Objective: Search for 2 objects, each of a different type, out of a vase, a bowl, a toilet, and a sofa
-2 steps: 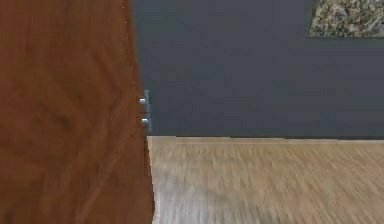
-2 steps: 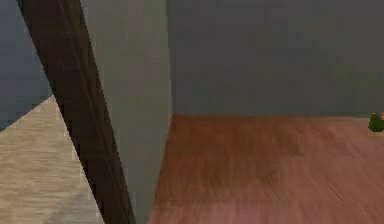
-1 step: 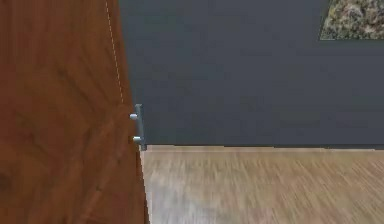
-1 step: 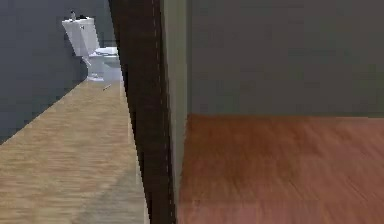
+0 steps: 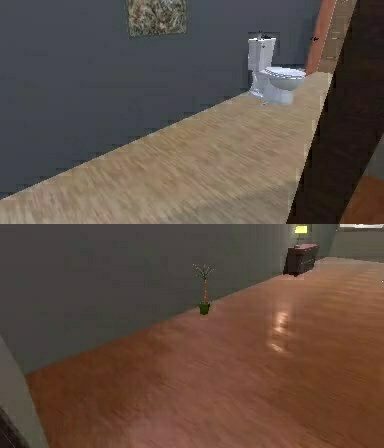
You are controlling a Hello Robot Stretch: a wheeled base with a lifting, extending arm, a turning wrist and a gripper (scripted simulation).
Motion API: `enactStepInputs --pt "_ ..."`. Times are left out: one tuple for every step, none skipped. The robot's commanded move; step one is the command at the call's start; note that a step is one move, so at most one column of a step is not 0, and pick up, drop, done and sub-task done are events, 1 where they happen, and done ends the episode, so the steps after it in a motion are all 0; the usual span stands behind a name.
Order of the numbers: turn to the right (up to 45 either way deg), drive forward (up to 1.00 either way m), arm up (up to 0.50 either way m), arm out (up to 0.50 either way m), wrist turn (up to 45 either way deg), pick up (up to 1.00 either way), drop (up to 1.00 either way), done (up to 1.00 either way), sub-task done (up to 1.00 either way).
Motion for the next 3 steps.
enactStepInputs --pt "45.0 0.00 0.00 0.00 0.0 0.00 0.00 0.00 0.00" --pt "0.0 0.05 0.00 0.00 0.0 0.00 0.00 0.00 0.00" --pt "-27.0 0.00 0.00 0.00 0.0 0.00 0.00 0.00 0.00"
